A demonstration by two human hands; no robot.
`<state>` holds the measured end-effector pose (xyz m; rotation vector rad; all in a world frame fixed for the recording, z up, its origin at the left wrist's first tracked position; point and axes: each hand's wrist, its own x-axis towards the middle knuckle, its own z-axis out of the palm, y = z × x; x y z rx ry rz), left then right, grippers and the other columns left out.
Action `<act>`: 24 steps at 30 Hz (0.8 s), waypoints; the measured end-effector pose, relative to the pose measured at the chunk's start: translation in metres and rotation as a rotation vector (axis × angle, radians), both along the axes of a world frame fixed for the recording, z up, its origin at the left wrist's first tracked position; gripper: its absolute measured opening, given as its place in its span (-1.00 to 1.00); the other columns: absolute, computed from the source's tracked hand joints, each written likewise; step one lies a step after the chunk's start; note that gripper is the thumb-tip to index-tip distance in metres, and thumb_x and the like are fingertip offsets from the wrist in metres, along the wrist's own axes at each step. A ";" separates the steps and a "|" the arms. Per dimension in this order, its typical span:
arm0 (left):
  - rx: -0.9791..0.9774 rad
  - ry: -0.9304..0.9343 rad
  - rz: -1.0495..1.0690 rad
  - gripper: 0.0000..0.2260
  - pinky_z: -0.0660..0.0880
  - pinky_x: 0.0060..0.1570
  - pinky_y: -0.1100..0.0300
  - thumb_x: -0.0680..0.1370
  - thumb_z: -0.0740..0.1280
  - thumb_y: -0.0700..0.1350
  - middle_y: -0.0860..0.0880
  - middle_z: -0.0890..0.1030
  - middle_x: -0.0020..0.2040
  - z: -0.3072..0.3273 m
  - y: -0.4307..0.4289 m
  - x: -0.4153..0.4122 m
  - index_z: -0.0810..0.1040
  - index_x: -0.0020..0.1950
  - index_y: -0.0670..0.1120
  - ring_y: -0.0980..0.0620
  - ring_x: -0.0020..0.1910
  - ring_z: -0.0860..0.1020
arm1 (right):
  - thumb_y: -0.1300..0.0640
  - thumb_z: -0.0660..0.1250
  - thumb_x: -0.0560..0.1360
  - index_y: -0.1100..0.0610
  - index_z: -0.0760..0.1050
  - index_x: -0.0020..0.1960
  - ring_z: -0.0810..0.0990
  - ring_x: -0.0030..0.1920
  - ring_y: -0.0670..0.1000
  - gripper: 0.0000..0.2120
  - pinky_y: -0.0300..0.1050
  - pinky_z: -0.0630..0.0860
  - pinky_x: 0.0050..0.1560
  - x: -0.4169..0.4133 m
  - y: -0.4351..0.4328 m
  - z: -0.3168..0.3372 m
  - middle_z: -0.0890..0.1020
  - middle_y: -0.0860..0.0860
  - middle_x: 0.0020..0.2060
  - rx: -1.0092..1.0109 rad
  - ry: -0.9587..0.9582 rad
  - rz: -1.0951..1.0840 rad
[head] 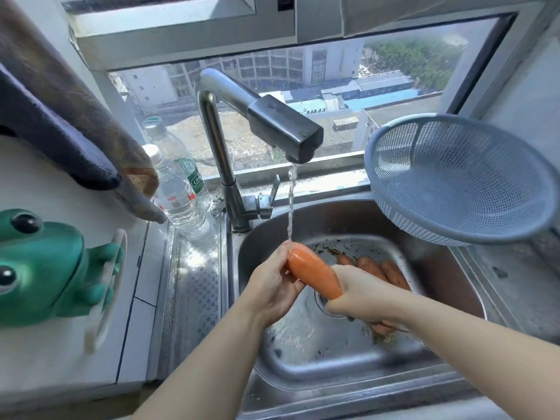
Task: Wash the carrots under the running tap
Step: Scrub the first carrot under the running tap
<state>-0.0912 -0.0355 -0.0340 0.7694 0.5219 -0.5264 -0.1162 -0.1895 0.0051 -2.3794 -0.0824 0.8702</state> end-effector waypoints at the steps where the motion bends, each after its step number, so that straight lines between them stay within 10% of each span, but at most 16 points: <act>1: 0.012 -0.058 -0.048 -0.76 0.58 -0.02 0.07 0.66 0.13 -0.08 -0.12 0.62 -0.15 0.000 0.001 -0.004 0.55 0.03 -0.16 0.02 -0.15 0.58 | 0.19 0.28 0.37 0.10 0.38 -0.10 0.54 -0.32 0.03 -0.88 -0.06 0.46 -0.23 -0.002 -0.001 0.003 0.52 0.05 -0.29 0.026 0.042 -0.011; 6: 0.188 -0.105 -0.039 -0.80 0.51 -0.04 0.04 0.66 0.15 -0.14 -0.11 0.56 -0.20 0.000 -0.006 -0.006 0.50 -0.07 -0.17 0.00 -0.16 0.51 | 0.11 0.24 0.48 0.08 0.37 0.11 0.49 0.23 0.07 -0.79 -0.07 0.32 0.11 -0.015 0.004 0.004 0.54 0.01 0.13 -0.271 -0.144 0.079; 11: 0.213 0.020 0.052 -0.82 0.54 -0.27 0.13 0.66 0.16 -0.12 -0.13 0.56 -0.17 -0.001 -0.014 -0.002 0.48 -0.02 -0.19 0.00 -0.20 0.55 | 0.14 0.27 0.47 0.06 0.30 0.04 0.56 0.02 0.04 -0.81 -0.03 0.37 0.09 -0.018 0.005 -0.017 0.52 -0.04 -0.09 -0.269 -0.221 0.059; 16: 0.077 -0.161 -0.153 -0.80 0.57 -0.06 0.11 0.63 0.19 -0.19 -0.18 0.51 0.01 -0.001 0.012 -0.014 0.43 0.23 -0.19 -0.04 -0.01 0.51 | 0.14 0.23 0.49 0.08 0.35 0.17 0.47 0.24 0.08 -0.74 -0.03 0.32 0.18 -0.019 0.000 -0.014 0.51 0.05 0.20 -0.216 -0.198 0.069; 20: 0.246 -0.236 -0.183 -0.77 0.56 -0.13 0.20 0.62 0.21 -0.22 -0.18 0.51 0.03 -0.009 0.012 -0.016 0.41 0.27 -0.21 -0.01 -0.02 0.53 | 0.15 0.25 0.46 0.07 0.33 0.07 0.59 0.04 0.08 -0.80 -0.01 0.41 0.11 -0.020 0.002 -0.023 0.59 0.02 -0.06 -0.146 -0.201 0.048; 24: 0.396 -0.197 -0.107 -0.79 0.54 -0.25 0.23 0.66 0.16 -0.12 -0.13 0.56 -0.12 -0.009 -0.003 -0.013 0.44 0.15 -0.24 0.09 -0.23 0.58 | 0.15 0.23 0.48 0.04 0.33 0.11 0.51 0.19 0.04 -0.78 -0.02 0.34 0.16 -0.022 0.004 -0.017 0.53 0.00 0.11 -0.237 -0.289 0.066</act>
